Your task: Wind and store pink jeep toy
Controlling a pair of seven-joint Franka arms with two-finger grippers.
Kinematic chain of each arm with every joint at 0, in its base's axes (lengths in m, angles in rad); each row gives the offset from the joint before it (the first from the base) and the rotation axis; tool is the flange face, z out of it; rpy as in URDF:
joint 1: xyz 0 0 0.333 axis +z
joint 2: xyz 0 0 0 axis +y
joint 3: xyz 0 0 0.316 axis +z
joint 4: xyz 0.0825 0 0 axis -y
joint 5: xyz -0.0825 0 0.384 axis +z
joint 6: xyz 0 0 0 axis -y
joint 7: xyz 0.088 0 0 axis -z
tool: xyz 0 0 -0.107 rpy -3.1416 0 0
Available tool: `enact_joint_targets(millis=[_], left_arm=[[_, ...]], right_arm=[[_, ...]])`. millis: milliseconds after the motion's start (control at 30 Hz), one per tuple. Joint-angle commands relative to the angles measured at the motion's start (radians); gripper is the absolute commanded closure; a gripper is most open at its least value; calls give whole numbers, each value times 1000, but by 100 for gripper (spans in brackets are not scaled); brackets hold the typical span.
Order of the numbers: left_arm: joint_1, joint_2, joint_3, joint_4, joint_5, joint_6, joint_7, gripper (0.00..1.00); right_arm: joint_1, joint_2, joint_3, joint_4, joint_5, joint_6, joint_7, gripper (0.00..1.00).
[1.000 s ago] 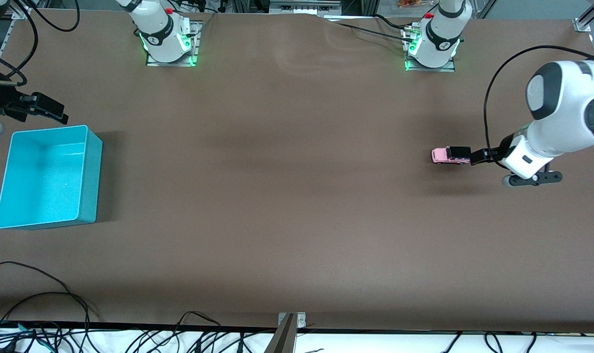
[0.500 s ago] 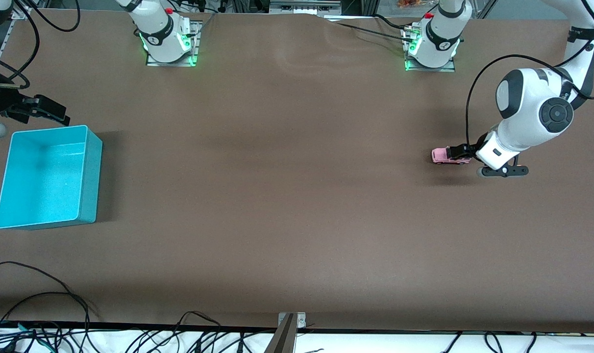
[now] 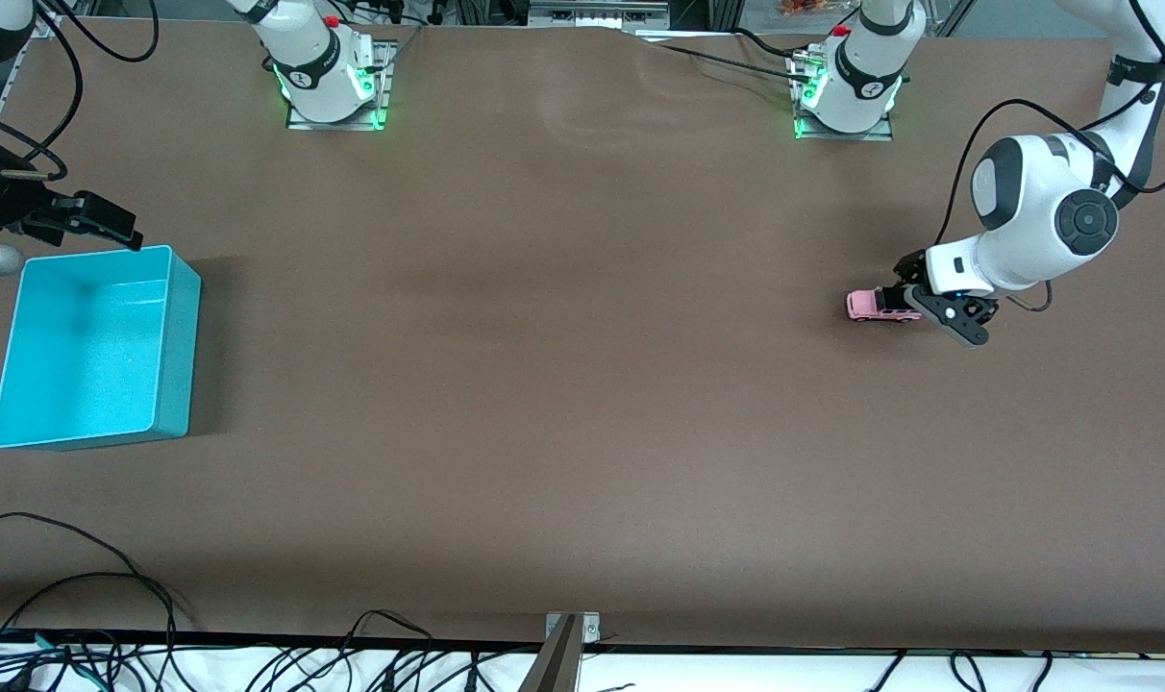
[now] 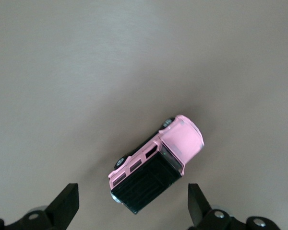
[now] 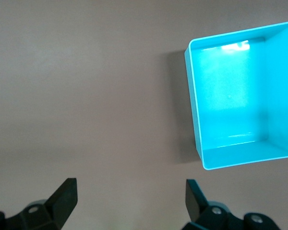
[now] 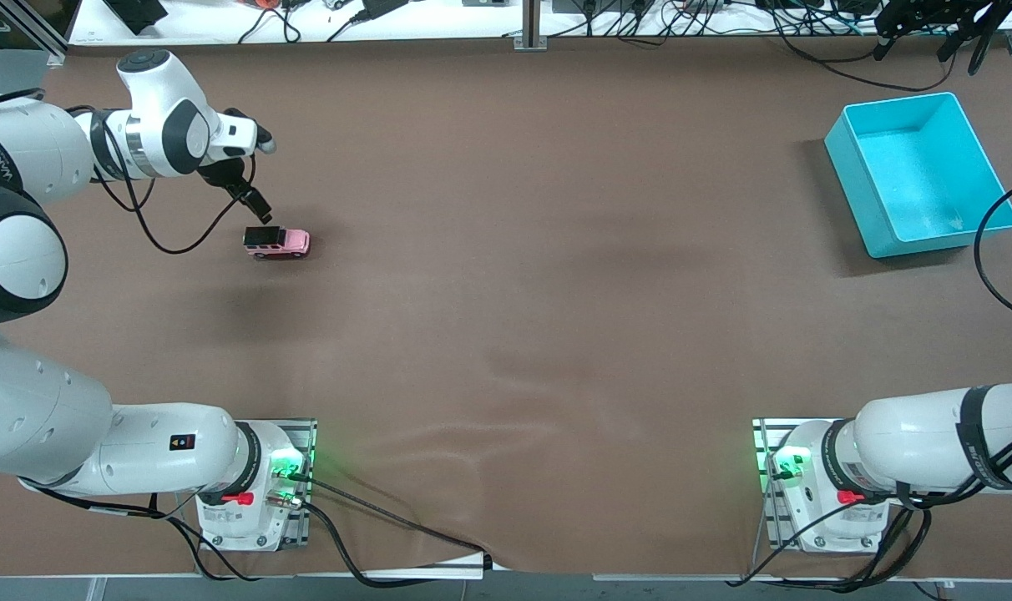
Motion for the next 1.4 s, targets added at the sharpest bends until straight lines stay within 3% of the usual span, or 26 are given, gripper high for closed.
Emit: enact_joint_targets(millis=[0,333,633,1200,1233,1267,1367], left_arm=[[2,-4,-3,-23,-7,21,255,0],[-9,16,-3,-152,11,250,557,0],[-11,27,-3,-158,11,282,764,0],[2,97,-3,-161,8,374,804,0],[2,97,-3,-161,8,374,803,2],[2,97,-3,-161,8,374,804,11],[2,94,-3,-161,8,374,804,66]], right_arm=[[-4,-24,2,-38,8,14,-19,0],[-5,-32,5,-52,8,17,-22,0],[-5,-30,2,-53,8,40,-21,0],[-5,-29,6,-92,10,83,-21,0],[-4,-29,6,-92,8,83,-21,0],[-4,-30,6,-90,8,83,-21,0],[-5,-30,8,-90,8,83,-22,0]])
